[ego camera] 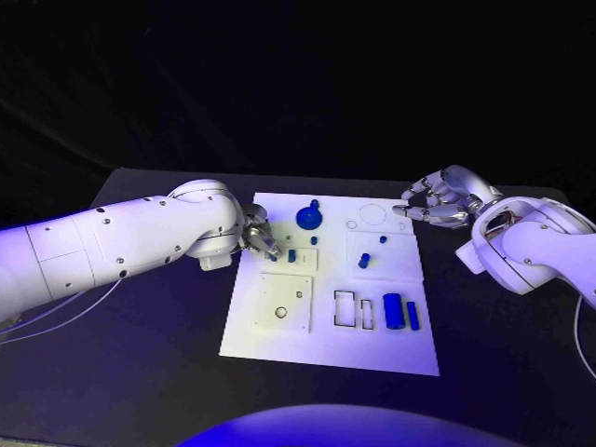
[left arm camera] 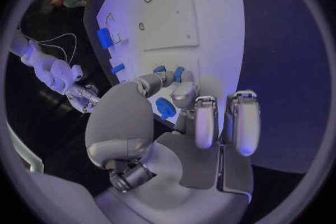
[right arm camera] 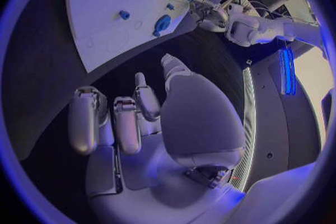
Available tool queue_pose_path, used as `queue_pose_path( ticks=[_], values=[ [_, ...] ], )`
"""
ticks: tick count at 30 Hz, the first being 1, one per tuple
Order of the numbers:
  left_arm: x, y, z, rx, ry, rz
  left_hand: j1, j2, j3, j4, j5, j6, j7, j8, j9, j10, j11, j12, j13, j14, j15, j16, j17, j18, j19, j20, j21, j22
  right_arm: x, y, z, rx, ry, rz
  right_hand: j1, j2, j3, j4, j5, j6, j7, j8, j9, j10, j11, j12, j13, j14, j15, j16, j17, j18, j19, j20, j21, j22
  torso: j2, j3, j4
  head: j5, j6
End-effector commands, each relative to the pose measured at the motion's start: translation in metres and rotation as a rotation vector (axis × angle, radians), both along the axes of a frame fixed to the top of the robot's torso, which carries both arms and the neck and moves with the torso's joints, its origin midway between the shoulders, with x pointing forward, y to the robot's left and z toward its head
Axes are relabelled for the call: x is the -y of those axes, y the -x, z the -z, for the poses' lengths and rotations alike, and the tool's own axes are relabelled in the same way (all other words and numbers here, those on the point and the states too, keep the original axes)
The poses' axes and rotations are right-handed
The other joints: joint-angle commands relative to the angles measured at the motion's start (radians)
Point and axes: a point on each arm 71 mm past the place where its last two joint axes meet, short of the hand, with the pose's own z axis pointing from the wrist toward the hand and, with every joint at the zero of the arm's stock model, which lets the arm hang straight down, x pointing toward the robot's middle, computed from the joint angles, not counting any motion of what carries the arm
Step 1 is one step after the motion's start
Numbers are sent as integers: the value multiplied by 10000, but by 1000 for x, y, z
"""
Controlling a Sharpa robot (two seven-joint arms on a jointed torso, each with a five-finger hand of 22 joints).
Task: Assemble the parts on the task board
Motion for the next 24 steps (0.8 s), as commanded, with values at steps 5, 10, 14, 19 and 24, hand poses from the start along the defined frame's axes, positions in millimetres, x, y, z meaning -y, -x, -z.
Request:
queue_pose_path(
  ticks=[5,10,14,19,24],
  values=[
    [-1,1,3,-208,-184,62,-204,-97,-275,192,-263,334,-274,-49,-67,9,-60,34,-34,1057,-103,36,2635,-144,687,-75,-26,2353,-1,0,0,34,26,-99,-149,-29,5,22,-101,-60,-46,54,14,-81,10,-54,-38,754,-96,-68,1396,152,-74,2,-93,1146,-4,-3,8,0,-5],
    [-2,-1,3,-136,-264,34,-292,-181,-485,353,-318,378,-275,-60,-125,1,-64,38,-43,1057,-105,36,2635,-144,687,-81,-30,2355,0,0,0,38,15,-89,-207,-32,-24,26,-153,-73,-44,55,18,-94,13,-70,-58,736,-94,-99,1323,167,-107,2,-154,1109,-9,-4,7,3,1],
    [-4,-2,3,-95,-296,-23,-354,-219,-726,535,-203,407,-276,-66,-179,-4,-65,42,-56,1057,-108,36,2635,-146,693,-84,-26,2361,-1,0,0,41,3,-87,-394,23,-167,23,-721,-104,-44,83,50,-86,15,-59,-67,711,-95,-157,1223,188,-145,2,-266,1058,-11,-1,-7,16,-4],
    [-6,-3,3,-34,-307,-103,-369,-296,-1080,703,-91,428,-273,-48,-221,0,-63,64,-51,1057,-109,36,2635,-147,697,-87,-25,2366,0,0,0,40,3,-74,-443,27,-210,33,-774,-112,-42,87,55,-94,16,-68,-81,709,-94,-164,1211,189,-147,2,-279,1053,-6,-5,1,-2,7],
    [-7,-4,3,30,-291,-162,-353,-329,-1665,1010,76,454,-269,-20,-283,5,-60,86,-55,1057,-109,36,2635,-147,699,-88,-30,2371,0,0,0,40,3,-64,-472,26,-236,37,-776,-116,-41,89,57,-93,17,-67,-81,709,-93,-165,1212,190,-146,3,-282,1053,-5,-7,7,-2,1]
  ],
)
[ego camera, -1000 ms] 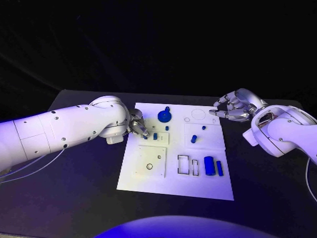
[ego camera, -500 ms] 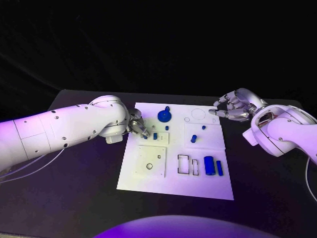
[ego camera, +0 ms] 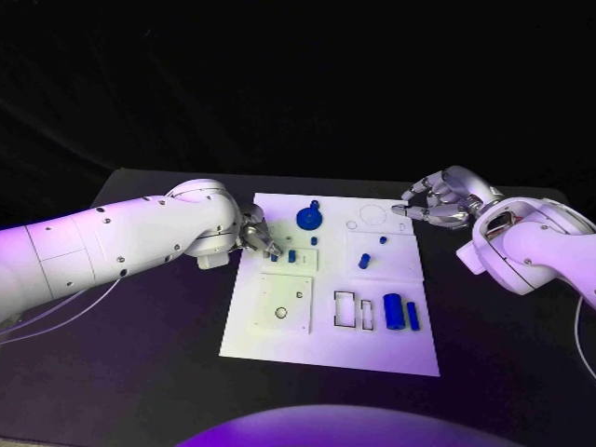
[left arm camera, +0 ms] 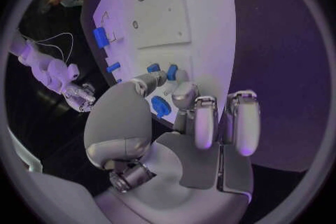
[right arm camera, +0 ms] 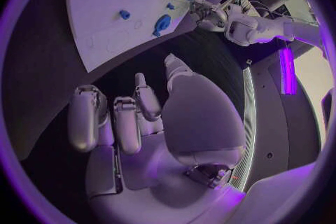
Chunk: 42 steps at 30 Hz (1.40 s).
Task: Assemble the parts on the task board
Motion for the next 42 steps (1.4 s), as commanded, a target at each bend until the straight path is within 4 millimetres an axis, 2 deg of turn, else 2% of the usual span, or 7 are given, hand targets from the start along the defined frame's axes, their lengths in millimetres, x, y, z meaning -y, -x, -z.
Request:
queue_pose_path(
  ticks=[1,6,10,17,23,30,42],
  values=[
    [0,0,1,14,-111,12,-6,-73,-358,179,192,43,53,17,-33,13,-61,58,-1,1021,-72,36,2635,-148,703,-89,-26,2375,0,0,0,42,13,-82,-135,15,-74,15,-44,-81,-5,50,17,-57,-19,-68,-11,708,-93,-67,1202,190,-73,3,-53,1054,6,-5,5,-5,-6],
    [0,0,0,71,-65,-8,4,-160,-1148,602,660,67,63,75,-76,23,-44,77,-11,1021,-80,36,2635,-149,704,-94,-31,2381,0,0,0,40,14,-84,-135,15,-74,15,-44,-81,-5,50,17,-57,-19,-68,-11,708,-93,-67,1202,190,-73,3,-53,1054,-2,-4,0,3,-11],
    [-1,-1,0,148,7,-47,70,-132,-1933,1095,-77,74,80,111,-130,31,-36,94,-17,1021,-71,36,2635,-150,709,-93,-32,2390,0,0,0,41,14,-82,-155,18,-92,17,-37,-84,-4,51,19,-64,-19,-75,-20,708,-92,-68,1200,190,-70,4,-52,1056,4,-12,2,-4,-5],
    [-4,-3,-5,569,586,-432,-81,55,-2395,1156,-193,41,82,98,-186,18,-39,87,-40,1021,-58,36,2635,-148,708,-85,-41,2392,0,0,0,45,11,-82,-175,24,-110,17,-21,-86,-4,53,21,-57,-19,-66,-10,709,-92,-68,1202,189,-68,4,-52,1057,-7,-10,6,-2,4],
    [-7,-5,-16,1296,1512,-670,180,251,-2687,1139,649,-507,189,-120,-307,-449,13,-366,-562,1021,54,36,2635,-83,562,7,-299,2290,0,0,1,50,9,-71,-183,30,-118,15,-8,-87,-4,54,22,-59,-19,-69,-14,710,-92,-66,1207,191,-73,4,-61,1052,-4,-5,-1,12,54],
    [4,-6,-31,2434,3665,-342,1240,303,-2779,1096,1607,-1900,742,-837,-756,-2640,473,-2562,-3153,818,433,-402,1877,257,-244,340,-1764,1688,1,0,1,96,1,-33,-193,47,-130,11,28,-89,-4,57,25,-65,-19,-76,-25,712,-92,-66,1212,188,-65,4,-52,1060,1,-7,1,-28,92],
    [47,-2,-47,5250,3609,3675,3860,-101,-1536,106,236,-1804,1331,-2211,-2188,-4630,1112,-4755,-5225,-1084,1011,-2696,-1584,1068,-2670,929,-6154,-90,1,0,0,210,-39,-91,-51,119,-116,-20,267,-88,-13,84,47,-296,-28,-356,-364,701,-99,-94,1158,203,-88,0,-126,1026,11,-8,-13,-109,179]
  ],
)
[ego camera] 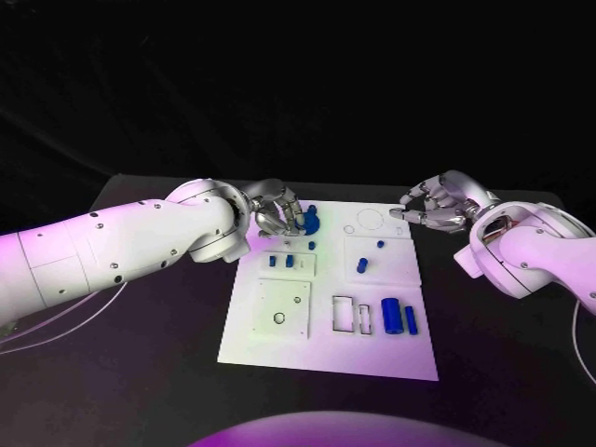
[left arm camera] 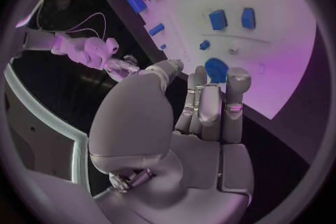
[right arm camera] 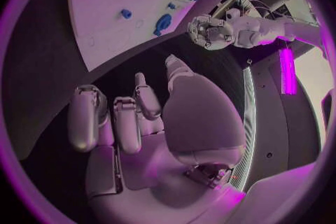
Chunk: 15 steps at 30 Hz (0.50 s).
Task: Assemble the parts on the task board
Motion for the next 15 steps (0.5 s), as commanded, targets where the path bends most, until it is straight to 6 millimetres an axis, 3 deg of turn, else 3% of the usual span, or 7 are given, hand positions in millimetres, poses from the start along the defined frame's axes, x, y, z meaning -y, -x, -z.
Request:
queue_pose_path(
  ticks=[1,8,15],
  values=[
    [17,2,-9,2408,-608,1971,148,-150,266,-165,-310,87,-30,-381,-321,-103,54,-447,-500,-257,53,-201,-369,142,-163,37,-313,-103,-2,0,-1,171,-23,-154,96,68,-23,-41,52,-90,-13,47,12,-155,-9,-159,-175,705,-97,-57,1165,204,-91,-2,-48,1020,13,-4,-20,-7,21],
    [34,1,-1,3312,-1934,3214,-68,-391,244,-363,-974,286,-97,-872,-710,-208,143,-1096,-1256,-414,133,-356,-825,153,-90,117,-436,-111,-3,0,-1,198,-38,-221,161,77,-7,-44,115,-99,-15,53,18,-309,-12,-363,-405,700,-101,-70,1144,214,-112,-4,-97,995,24,-6,-12,-48,61],
    [46,-4,8,3291,-3173,3821,-57,-410,216,-652,-1127,437,-138,-1276,-965,-345,149,-1514,-1741,-304,77,-217,-855,123,101,63,-291,-4,-5,0,-1,234,-30,-274,186,82,2,-43,150,-103,-16,55,21,-347,-13,-418,-465,700,-102,-72,1143,214,-111,-6,-100,996,36,-8,-16,-60,35]
  ],
)
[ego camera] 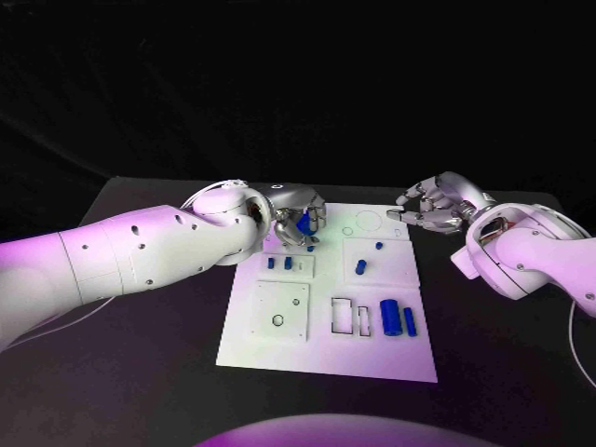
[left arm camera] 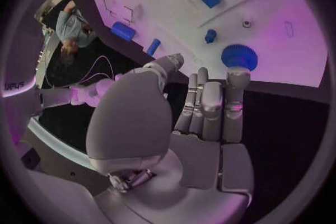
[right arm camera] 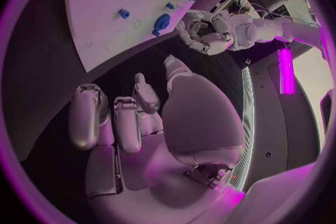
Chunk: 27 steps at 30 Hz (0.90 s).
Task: Assemble the parts on the task board
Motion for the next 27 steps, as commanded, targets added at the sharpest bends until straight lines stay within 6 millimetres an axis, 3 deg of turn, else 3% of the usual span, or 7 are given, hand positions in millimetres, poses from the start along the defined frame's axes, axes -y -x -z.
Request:
queue_pose_path(
  ticks=[1,18,27],
  values=[
    [5,0,6,298,-1332,761,-73,-77,-155,-145,-71,-26,36,-221,-112,-219,21,-191,-202,70,-21,99,-42,98,211,2,212,102,-2,0,-1,135,23,-149,107,4,1,-42,51,-67,19,56,10,-71,-13,-35,-8,733,-69,-31,1144,57,-38,-6,-29,997,12,0,-7,-6,-21],
    [15,-9,16,184,-2384,561,-200,57,-292,-271,45,448,81,-465,-246,34,-8,-299,-571,461,-47,462,182,-82,854,-20,1157,552,-3,1,-1,139,28,-165,125,5,6,-37,107,-70,18,60,14,-84,-14,-65,-37,738,-70,-24,1165,55,-32,-8,-25,1004,-21,20,3,-50,-80],
    [14,-13,20,-33,-2666,432,-230,153,-51,-280,123,803,118,-675,-345,432,0,-446,-831,660,-14,690,372,-163,1096,5,1580,777,-4,1,-1,128,32,-181,129,7,8,-36,124,-69,17,62,16,-77,-14,-61,-32,739,-71,-24,1165,55,-32,-8,-28,1003,-11,9,7,-65,-88]
  ],
)
